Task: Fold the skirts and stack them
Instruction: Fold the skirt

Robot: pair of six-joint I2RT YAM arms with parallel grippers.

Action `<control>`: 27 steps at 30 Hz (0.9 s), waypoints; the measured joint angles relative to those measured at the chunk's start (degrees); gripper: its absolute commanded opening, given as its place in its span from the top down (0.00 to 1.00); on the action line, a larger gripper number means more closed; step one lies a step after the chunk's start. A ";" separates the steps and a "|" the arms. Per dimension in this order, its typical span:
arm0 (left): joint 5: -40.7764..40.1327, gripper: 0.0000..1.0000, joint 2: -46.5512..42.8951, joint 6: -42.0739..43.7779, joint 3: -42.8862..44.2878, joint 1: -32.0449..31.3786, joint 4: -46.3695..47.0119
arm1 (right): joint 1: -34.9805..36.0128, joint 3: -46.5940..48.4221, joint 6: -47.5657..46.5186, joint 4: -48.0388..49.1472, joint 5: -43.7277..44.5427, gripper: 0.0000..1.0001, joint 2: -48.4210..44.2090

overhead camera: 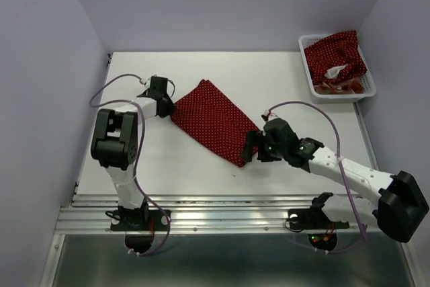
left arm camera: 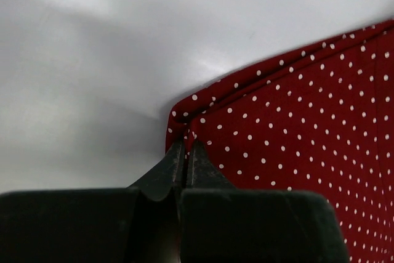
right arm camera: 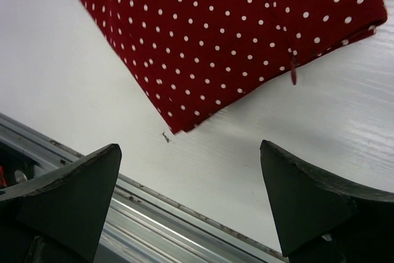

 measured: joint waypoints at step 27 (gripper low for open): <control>-11.67 0.01 -62.49 -32.02 -40.57 -16.90 -16.94 | -14.80 3.43 0.68 -6.86 8.90 0.00 0.55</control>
